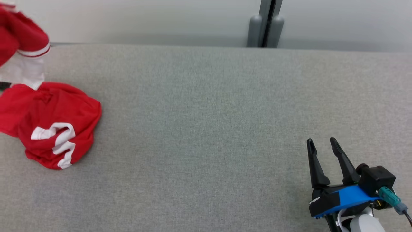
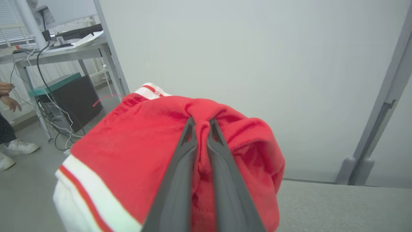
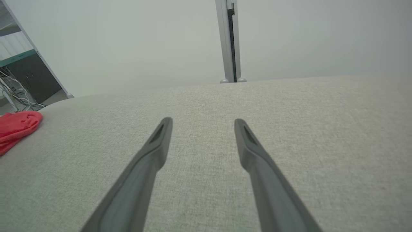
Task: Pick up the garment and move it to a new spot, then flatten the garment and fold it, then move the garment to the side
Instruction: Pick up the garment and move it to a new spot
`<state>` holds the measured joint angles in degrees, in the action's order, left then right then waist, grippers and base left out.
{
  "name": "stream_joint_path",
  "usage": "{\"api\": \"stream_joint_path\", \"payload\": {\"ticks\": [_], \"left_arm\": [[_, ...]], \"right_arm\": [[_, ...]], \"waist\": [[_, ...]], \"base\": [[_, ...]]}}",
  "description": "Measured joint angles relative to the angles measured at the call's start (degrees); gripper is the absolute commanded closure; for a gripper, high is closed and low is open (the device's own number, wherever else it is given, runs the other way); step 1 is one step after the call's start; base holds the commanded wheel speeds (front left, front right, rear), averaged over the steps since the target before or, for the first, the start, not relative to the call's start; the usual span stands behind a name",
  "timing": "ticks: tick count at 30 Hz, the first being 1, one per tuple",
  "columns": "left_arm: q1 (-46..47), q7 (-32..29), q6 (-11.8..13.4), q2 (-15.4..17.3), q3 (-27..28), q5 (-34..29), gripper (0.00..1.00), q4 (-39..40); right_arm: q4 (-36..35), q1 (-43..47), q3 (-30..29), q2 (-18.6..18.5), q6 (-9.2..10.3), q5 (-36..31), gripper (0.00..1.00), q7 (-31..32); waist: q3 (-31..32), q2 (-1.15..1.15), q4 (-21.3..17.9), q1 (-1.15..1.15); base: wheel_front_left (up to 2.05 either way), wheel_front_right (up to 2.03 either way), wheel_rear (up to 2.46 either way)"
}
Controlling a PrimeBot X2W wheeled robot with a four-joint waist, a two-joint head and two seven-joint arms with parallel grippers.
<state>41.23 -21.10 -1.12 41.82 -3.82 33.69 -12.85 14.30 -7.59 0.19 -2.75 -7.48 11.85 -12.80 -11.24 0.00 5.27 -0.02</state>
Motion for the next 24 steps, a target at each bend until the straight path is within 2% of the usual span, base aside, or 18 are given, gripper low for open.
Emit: {"api": "stream_joint_path", "payload": {"ticks": [7,14,19,24], "left_arm": [[7.38,-4.63,-2.55,-4.49,-7.36,-0.14,1.00,9.36],[8.35,-9.00,-4.55,-10.62,-16.18,2.30,1.00,17.04],[4.17,-8.90,-5.19,-15.35,-23.92,2.68,1.00,17.83],[-0.81,-6.34,-5.84,-18.39,-32.77,1.54,1.00,13.58]], "right_arm": [[1.99,1.13,0.51,0.00,0.00,1.55,0.00,-1.10],[2.61,1.06,0.53,0.00,0.00,2.20,0.00,-1.51],[3.02,0.86,1.10,0.01,0.00,3.33,0.00,-1.71],[3.39,0.80,1.36,0.00,0.00,3.99,0.00,-2.00]], "waist": [[4.68,0.00,-2.04,0.00],[5.09,0.00,-7.11,0.01],[3.93,0.00,-11.70,0.02],[3.04,0.00,-15.78,0.02]], "base": [[0.00,0.00,0.00],[0.00,0.00,0.00],[0.00,0.00,0.00],[0.00,0.00,0.00]]}}
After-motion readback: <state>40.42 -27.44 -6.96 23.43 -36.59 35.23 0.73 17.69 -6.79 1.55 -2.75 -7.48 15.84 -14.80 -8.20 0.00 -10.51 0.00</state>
